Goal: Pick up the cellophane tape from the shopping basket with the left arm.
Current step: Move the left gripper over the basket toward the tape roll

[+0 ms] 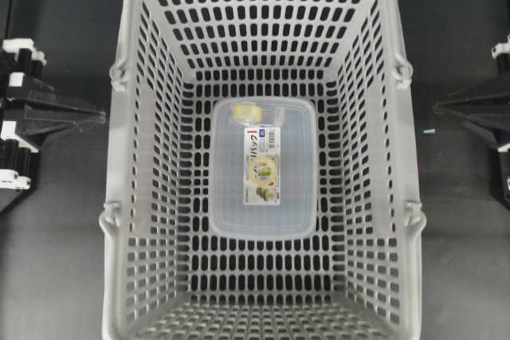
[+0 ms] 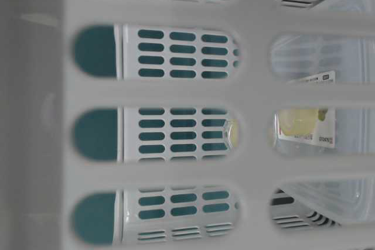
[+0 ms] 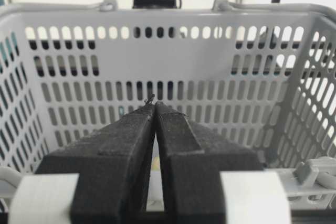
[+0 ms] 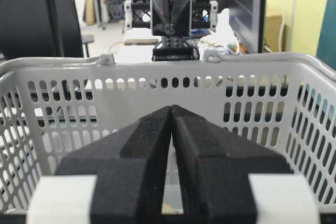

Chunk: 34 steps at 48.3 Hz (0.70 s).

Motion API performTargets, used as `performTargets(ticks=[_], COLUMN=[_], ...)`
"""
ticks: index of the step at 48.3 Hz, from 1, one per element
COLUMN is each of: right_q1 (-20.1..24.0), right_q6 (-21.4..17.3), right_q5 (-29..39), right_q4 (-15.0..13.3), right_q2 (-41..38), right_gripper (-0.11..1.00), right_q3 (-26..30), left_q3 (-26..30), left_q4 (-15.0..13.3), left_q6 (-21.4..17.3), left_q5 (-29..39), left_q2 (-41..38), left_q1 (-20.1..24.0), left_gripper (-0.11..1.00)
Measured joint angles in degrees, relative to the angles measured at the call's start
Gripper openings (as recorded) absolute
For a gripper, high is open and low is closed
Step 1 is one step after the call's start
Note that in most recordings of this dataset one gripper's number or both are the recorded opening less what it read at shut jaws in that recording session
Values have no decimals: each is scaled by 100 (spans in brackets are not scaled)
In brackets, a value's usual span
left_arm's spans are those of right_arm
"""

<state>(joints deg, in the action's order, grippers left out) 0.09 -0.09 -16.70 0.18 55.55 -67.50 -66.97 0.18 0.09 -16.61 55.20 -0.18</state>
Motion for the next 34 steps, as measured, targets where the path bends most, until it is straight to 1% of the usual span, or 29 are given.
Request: performTargets(ticks=[2,3,4,6,12,16,20,25,29,34], right_q1=[0,0,0,-18,-35,-35,-44,-35,-35,-35], right_q6=[0,0,-9,-9,-26,-26,-26,-35,-35,-35], right_q5=[9,9,18,44,352,835,1644,2443,2918,3164], right_q4=[0,9,9,9,9,18,26,18,26,26], right_q2=[0,-9,-9,0,-9,-9,-9,0,9,0], right_gripper=[1,1,1,1,1,1,1,1,1,1], right_q3=[0,9,18,26,79,211,404,633,782,896], left_q3=[9,79,176,439,1125,1538,1951,2408,2848,3366], left_q4=[18,62,97,167,202,211,211,211,220,211], left_q6=[9,9,18,35,44,53,44,53,53,35], left_q5=[26,132,255,519,1327,1978,2646,3428,4043,4729], left_q2=[9,0,-26,-97,-290,-527,-817,-1257,-1731,-2268], left_q1=[-9,-9,-9,-9,-35,-79,-88,-97,-123,-167], left_gripper=[5,2,0,0,0,0,0,0,0,0])
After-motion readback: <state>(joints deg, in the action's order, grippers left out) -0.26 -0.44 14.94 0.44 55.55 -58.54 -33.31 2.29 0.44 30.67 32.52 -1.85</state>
